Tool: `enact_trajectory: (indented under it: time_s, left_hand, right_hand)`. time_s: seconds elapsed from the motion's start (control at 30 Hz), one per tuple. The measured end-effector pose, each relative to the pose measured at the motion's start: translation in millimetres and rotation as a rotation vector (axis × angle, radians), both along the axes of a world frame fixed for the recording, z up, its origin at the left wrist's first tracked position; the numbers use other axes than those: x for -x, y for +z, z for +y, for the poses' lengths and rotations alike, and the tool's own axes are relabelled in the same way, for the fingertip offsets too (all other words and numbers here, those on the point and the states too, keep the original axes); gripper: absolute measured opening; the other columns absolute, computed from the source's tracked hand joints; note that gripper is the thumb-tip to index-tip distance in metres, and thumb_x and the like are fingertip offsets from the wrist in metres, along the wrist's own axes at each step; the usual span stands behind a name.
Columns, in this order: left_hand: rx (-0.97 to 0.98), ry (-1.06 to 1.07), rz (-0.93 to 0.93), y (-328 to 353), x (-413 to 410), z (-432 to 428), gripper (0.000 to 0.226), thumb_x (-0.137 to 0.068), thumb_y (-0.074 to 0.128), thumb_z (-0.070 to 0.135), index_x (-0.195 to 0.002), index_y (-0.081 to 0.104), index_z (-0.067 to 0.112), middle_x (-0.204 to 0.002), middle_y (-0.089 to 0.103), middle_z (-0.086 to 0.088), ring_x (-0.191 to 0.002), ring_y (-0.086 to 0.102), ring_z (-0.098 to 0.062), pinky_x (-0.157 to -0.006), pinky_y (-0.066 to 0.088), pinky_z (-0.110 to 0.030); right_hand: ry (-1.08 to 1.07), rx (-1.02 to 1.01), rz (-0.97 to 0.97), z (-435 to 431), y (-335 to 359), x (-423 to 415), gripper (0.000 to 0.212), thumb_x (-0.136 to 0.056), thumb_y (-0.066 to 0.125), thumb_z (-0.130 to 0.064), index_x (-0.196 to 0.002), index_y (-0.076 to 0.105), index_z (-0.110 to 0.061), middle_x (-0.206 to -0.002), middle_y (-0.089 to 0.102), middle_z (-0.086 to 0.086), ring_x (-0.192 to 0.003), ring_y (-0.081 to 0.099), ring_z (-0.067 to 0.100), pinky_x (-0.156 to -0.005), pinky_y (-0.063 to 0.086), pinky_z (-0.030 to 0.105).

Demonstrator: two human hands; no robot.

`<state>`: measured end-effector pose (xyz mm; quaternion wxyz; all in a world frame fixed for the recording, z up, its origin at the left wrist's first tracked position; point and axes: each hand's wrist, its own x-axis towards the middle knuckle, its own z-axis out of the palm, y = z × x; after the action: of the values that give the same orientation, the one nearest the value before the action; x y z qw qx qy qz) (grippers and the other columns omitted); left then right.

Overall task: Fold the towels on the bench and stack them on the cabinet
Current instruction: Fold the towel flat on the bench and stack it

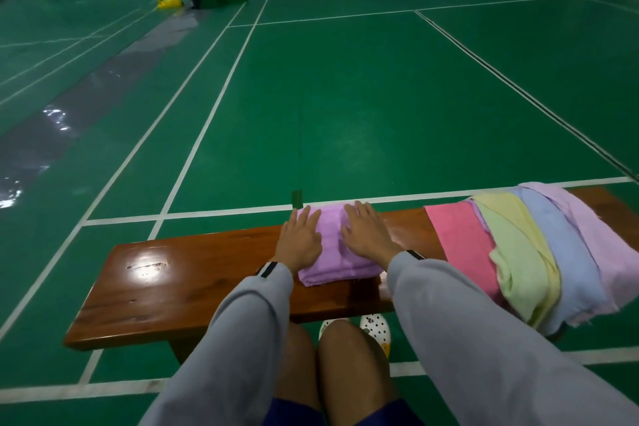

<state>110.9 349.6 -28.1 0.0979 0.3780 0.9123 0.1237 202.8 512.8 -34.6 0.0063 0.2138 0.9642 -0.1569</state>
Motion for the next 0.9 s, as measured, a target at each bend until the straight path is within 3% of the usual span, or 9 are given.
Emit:
enact_trajectory:
  time_s: [0.07, 0.23, 0.5, 0.7, 0.8, 0.9]
  left_hand:
    - [0.069, -0.044, 0.064, -9, -5, 9, 0.057, -0.110, 0.027, 0.034, -0.164, 0.013, 0.019, -0.172, 0.005, -0.006, -0.158, 0.000, -0.032, -0.128, 0.008, -0.051]
    - [0.083, -0.005, 0.115, -50, -17, 16, 0.060, -0.111, 0.016, 0.042, -0.164, 0.003, 0.017, -0.171, -0.004, -0.008, -0.157, -0.008, -0.031, -0.128, 0.005, -0.052]
    - [-0.037, 0.068, 0.234, -80, -14, 23, 0.062, -0.108, 0.015, 0.046, -0.164, 0.006, 0.022, -0.171, -0.005, -0.005, -0.157, -0.009, -0.029, -0.127, 0.004, -0.050]
    - [0.067, 0.048, 0.169, -69, -12, 24, 0.072, -0.097, -0.012, 0.052, -0.164, -0.007, 0.025, -0.169, -0.017, -0.004, -0.156, -0.015, -0.029, -0.128, 0.002, -0.052]
    - [0.166, 0.037, 0.174, -51, -14, 24, 0.065, -0.103, -0.004, 0.049, -0.163, -0.007, 0.025, -0.170, -0.015, -0.004, -0.158, -0.011, -0.029, -0.127, 0.000, -0.052]
    - [0.253, 0.057, 0.208, -28, -26, 31, 0.062, -0.108, 0.015, 0.045, -0.164, 0.005, 0.022, -0.172, 0.002, -0.010, -0.158, 0.001, -0.034, -0.125, -0.002, -0.056]
  right_hand:
    - [0.066, -0.021, -0.047, -5, -9, 7, 0.062, -0.108, 0.031, -0.042, -0.161, 0.017, -0.014, -0.170, 0.010, 0.016, -0.156, 0.006, 0.038, -0.127, 0.007, 0.056]
    - [0.086, -0.060, -0.055, -13, -37, 8, 0.064, -0.109, 0.021, -0.047, -0.165, 0.004, -0.020, -0.171, -0.006, 0.012, -0.157, -0.008, 0.033, -0.125, -0.007, 0.053]
    - [0.051, -0.151, 0.073, -10, -66, 10, 0.067, -0.105, 0.012, -0.050, -0.164, -0.001, -0.024, -0.172, -0.005, 0.006, -0.158, -0.008, 0.028, -0.126, 0.001, 0.056]
    - [0.030, -0.132, 0.021, -14, -57, 11, 0.072, -0.099, -0.002, -0.052, -0.164, -0.003, -0.023, -0.172, -0.007, 0.007, -0.158, -0.009, 0.029, -0.126, 0.000, 0.057]
    - [0.018, -0.133, -0.034, -16, -46, 12, 0.074, -0.097, -0.006, -0.053, -0.164, -0.002, -0.023, -0.171, -0.008, 0.008, -0.158, -0.008, 0.030, -0.126, -0.001, 0.056]
    - [0.050, -0.149, -0.062, -15, -36, 6, 0.071, -0.100, -0.001, -0.053, -0.164, 0.006, -0.023, -0.172, -0.001, 0.009, -0.158, -0.003, 0.033, -0.125, 0.000, 0.056]
